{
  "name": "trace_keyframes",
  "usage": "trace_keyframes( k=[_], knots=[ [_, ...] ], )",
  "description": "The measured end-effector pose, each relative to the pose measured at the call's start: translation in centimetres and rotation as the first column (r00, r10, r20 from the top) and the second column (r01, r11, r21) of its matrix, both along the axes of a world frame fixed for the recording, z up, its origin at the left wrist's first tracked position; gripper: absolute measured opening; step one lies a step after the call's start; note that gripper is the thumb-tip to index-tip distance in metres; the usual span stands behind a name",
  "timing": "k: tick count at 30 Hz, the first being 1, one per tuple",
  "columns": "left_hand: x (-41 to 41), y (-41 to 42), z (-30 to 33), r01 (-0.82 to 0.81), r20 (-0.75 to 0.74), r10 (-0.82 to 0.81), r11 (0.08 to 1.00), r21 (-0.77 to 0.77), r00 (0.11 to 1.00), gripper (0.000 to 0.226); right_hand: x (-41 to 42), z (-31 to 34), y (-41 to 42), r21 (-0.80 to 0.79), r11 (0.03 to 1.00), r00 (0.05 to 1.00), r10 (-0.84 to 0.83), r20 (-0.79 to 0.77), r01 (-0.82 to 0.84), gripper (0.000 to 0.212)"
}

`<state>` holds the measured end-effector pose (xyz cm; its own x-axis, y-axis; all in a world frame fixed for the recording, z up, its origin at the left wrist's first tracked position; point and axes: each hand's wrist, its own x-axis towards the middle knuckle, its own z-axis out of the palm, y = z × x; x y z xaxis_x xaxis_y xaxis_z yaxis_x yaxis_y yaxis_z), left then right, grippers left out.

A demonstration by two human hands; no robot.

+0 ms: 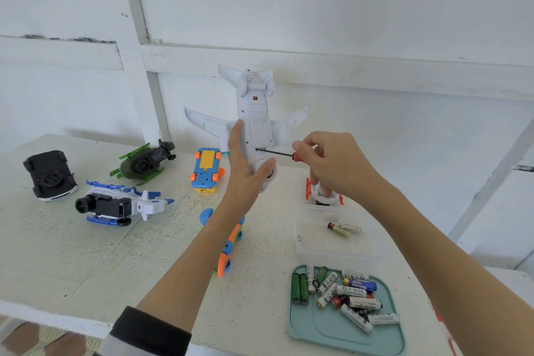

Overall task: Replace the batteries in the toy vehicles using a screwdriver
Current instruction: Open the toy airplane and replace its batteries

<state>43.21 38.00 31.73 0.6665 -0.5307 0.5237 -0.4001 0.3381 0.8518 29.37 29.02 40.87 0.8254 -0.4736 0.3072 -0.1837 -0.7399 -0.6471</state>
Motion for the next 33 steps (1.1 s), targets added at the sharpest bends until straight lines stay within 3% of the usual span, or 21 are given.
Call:
trace_keyframes(
  k=[5, 16, 23, 33],
  knots=[
    [0.0, 0.0, 0.0, -0.019, 0.007, 0.018, 1.000, 0.017, 1.000, 0.078, 0.1, -0.6, -0.5, -0.183, 0.983, 0.998, 0.002, 0.056, 0.009, 0.014],
    [0.8, 0.4, 0.2, -0.009, -0.056, 0.008, 1.000, -0.028, 0.998, 0.079, -0.7, -1.4, -1.9, -0.193, 0.980, 0.998, -0.034, 0.051, 0.044, 0.014],
    [1.0, 0.8, 0.5, 0.043, -0.116, -0.054, 0.994, -0.096, 0.992, 0.075, -0.7, -1.8, -2.5, -0.258, 0.965, 0.999, -0.040, -0.013, 0.035, 0.011],
    [0.2, 0.8, 0.6, 0.022, -0.123, -0.029, 0.998, -0.066, 0.992, 0.077, -0.4, -1.8, -2.0, -0.374, 0.925, 0.998, -0.070, -0.011, 0.060, 0.017]
  ],
)
